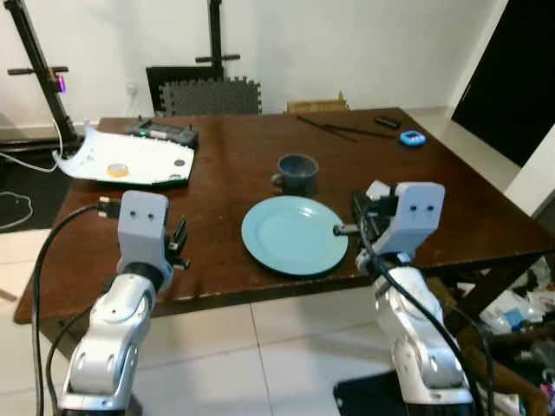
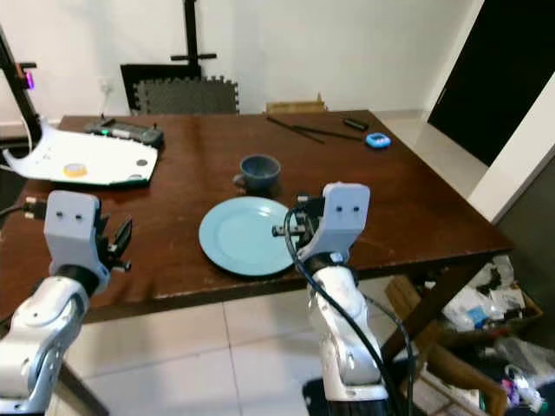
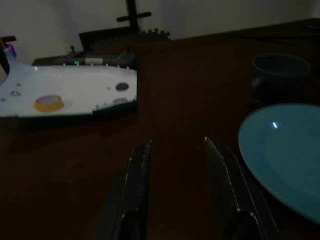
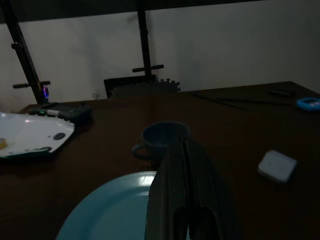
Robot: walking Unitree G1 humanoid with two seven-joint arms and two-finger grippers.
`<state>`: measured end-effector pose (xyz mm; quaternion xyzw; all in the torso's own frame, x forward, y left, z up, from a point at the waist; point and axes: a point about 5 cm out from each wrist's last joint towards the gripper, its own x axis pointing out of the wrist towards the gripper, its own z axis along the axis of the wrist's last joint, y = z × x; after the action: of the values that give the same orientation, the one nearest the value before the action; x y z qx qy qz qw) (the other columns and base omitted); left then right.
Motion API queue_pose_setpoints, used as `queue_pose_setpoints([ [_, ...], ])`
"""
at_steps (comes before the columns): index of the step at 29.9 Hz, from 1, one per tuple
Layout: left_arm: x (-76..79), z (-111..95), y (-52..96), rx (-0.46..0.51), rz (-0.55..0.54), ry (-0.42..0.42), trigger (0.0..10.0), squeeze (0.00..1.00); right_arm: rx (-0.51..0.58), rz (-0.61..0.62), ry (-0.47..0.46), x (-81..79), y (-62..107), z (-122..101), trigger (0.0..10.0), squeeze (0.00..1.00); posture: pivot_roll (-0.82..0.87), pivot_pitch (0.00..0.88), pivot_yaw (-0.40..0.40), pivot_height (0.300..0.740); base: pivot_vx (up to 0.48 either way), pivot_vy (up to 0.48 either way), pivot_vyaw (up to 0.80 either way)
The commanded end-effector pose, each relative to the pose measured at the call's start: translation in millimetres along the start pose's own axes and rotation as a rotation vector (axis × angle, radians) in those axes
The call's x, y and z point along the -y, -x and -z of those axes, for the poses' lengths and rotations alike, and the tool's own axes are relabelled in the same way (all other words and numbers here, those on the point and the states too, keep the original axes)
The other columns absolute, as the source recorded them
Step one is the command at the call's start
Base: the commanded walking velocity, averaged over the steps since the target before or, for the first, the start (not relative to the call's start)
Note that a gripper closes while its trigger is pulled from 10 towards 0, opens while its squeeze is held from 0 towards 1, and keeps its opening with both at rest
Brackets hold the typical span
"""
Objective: Setting the table
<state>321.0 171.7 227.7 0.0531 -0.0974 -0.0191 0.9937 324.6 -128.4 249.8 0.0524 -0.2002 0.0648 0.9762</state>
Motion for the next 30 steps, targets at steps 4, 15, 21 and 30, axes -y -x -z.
queue_pose_setpoints([
  [4,-3.5,3.8,1.0,-0.008,-0.018,-0.014,10.0,0.00,-0.011,-0.007,-0.006,-3.0,0.9,2.8,10.0,0.00,0.01,0.113,-0.022,0.740,0.480,0.000,0.00],
  [15,-3.1,4.9,0.7,-0.010,-0.018,-0.011,10.0,0.00,-0.013,-0.006,-0.003,-2.3,1.1,3.0,10.0,0.00,0.01,0.114,-0.022,0.740,0.473,0.000,0.00],
  [21,-2.6,5.5,2.6,-0.027,-0.010,0.003,10.0,0.00,-0.014,-0.007,-0.001,-2.7,1.4,3.5,10.0,0.00,0.01,0.115,-0.020,0.740,0.072,0.000,0.00],
  [30,-8.0,-9.0,1.3,-0.076,0.193,-0.100,10.0,0.00,-0.014,-0.007,-0.003,-2.9,1.1,3.6,10.0,0.00,0.02,0.116,-0.023,0.740,0.000,0.000,0.00],
])
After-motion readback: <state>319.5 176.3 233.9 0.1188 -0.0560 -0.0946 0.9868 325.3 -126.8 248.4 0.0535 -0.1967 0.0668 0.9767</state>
